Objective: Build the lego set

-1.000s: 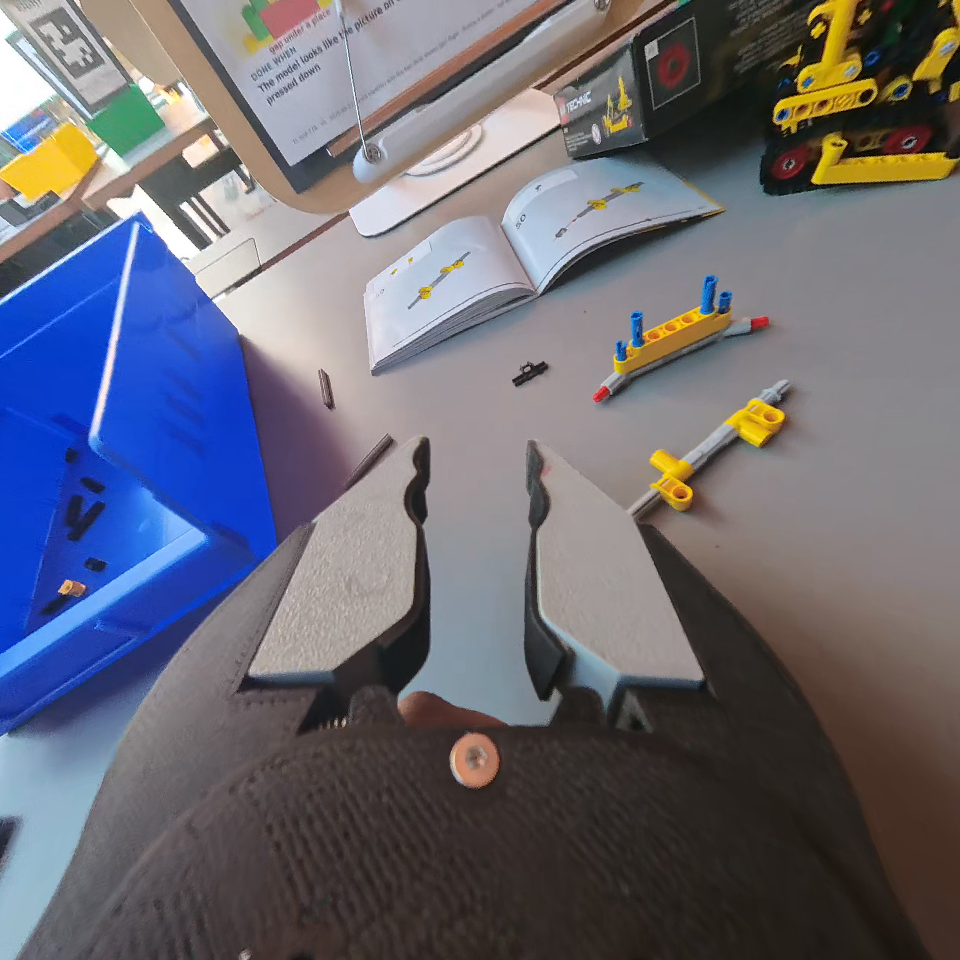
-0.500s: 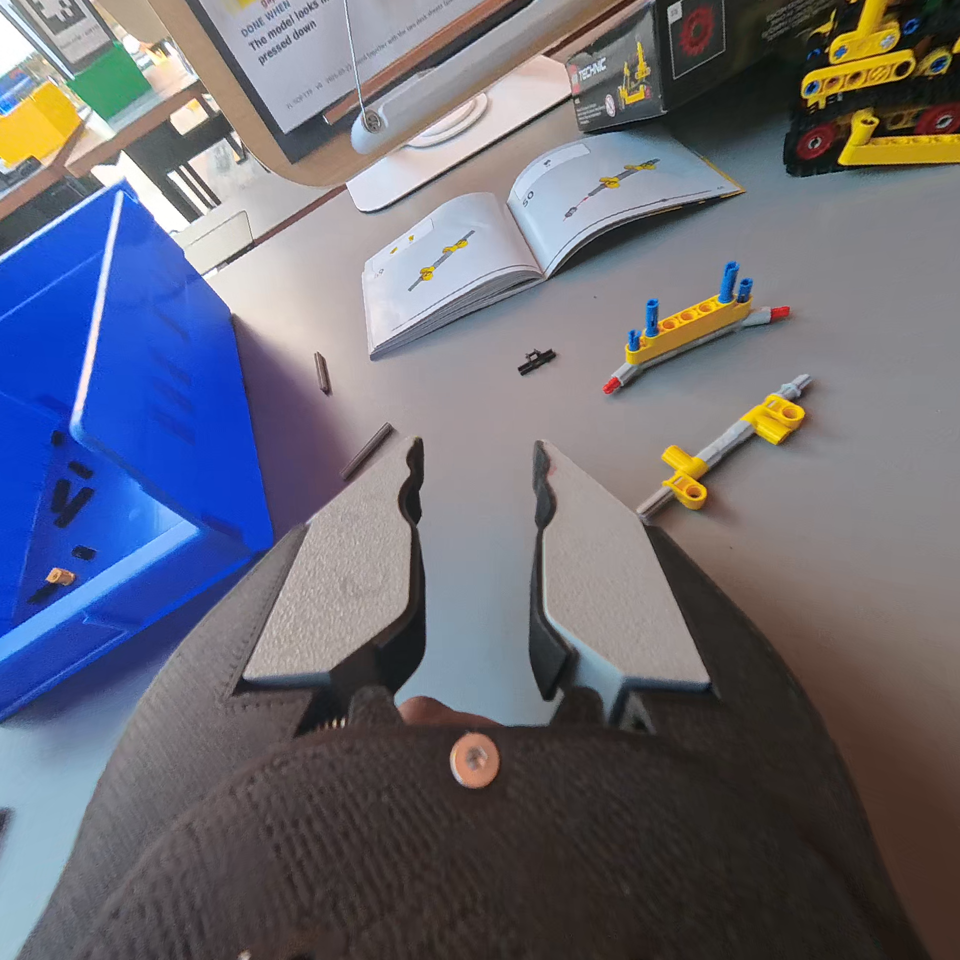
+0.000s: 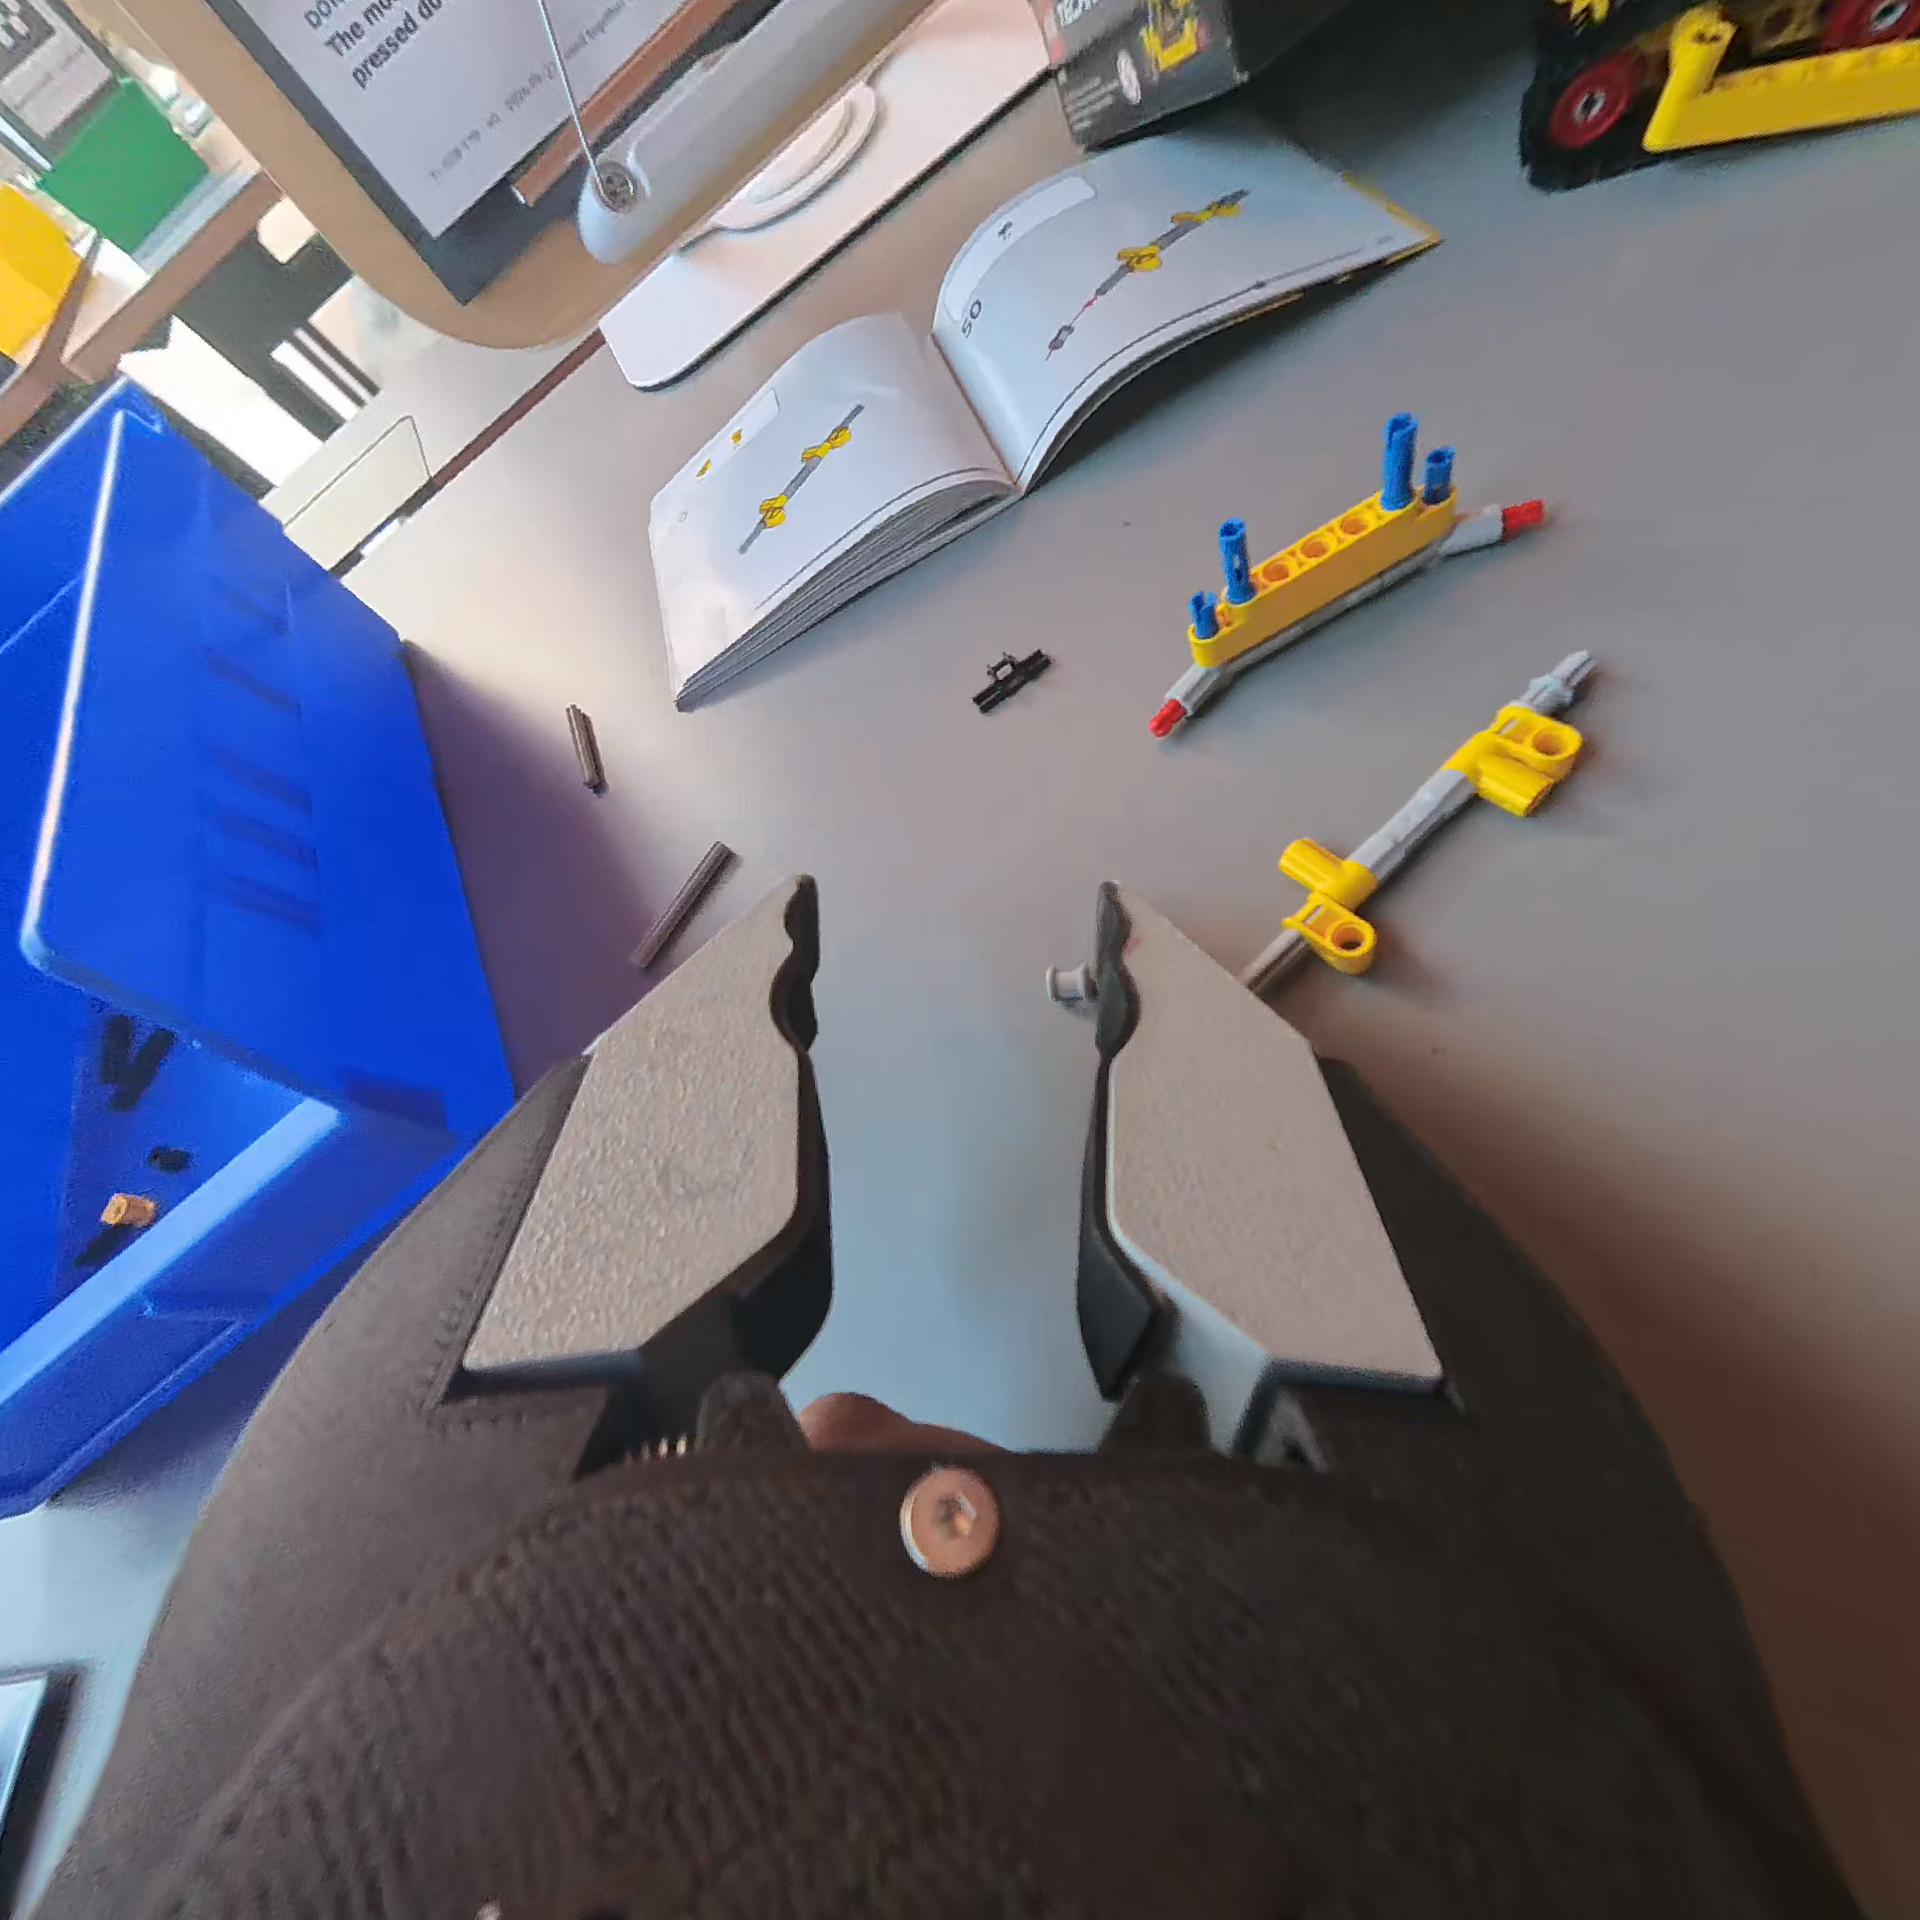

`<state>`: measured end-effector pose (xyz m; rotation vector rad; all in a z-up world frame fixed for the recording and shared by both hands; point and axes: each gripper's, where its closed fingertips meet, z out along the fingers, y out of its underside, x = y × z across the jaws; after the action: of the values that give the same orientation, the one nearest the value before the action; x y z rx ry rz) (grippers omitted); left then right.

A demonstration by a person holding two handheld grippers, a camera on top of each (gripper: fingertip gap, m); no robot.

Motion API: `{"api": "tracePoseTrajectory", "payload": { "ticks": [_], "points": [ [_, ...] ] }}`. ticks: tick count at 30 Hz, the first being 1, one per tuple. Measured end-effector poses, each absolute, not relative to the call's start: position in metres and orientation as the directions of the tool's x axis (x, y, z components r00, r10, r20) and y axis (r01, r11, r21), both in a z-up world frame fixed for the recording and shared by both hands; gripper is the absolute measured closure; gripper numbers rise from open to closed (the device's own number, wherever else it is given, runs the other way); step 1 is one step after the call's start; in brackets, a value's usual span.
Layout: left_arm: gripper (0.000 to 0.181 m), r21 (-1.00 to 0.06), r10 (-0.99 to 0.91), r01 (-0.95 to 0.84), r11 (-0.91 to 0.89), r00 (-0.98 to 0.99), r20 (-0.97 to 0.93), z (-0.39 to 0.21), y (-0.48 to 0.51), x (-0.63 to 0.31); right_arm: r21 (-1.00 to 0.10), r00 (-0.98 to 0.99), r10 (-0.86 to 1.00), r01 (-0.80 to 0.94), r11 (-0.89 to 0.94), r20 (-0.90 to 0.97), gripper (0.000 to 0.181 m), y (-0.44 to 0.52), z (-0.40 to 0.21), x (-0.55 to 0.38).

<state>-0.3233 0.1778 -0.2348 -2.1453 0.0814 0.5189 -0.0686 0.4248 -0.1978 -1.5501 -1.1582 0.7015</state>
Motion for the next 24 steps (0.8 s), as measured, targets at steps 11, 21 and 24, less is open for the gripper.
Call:
{"api": "tracePoseTrajectory", "payload": {
  "ticks": [11, 21, 24],
  "points": [
    [0.129, -0.833, 0.105, -0.209, -0.512, 0.947, -0.302, -0.223, 0.177, -0.317, -0.934, 0.41, 0.897, 0.358, 0.007, 0.163, 0.123, 0.429, -0.202, -0.065],
    [0.14, -0.874, 0.138, -0.235, -0.426, 0.938, -0.319, -0.208, 0.172, -0.316, -0.945, 0.284, 0.954, 0.327, -0.001, 0.097, 0.123, 0.405, -0.2, -0.072],
    [0.141, -0.872, 0.185, -0.226, -0.435, 0.925, -0.332, -0.207, 0.171, -0.322, -0.946, 0.269, 0.958, 0.324, 0.008, 0.1, 0.124, 0.402, -0.2, -0.073]
  ]
}}
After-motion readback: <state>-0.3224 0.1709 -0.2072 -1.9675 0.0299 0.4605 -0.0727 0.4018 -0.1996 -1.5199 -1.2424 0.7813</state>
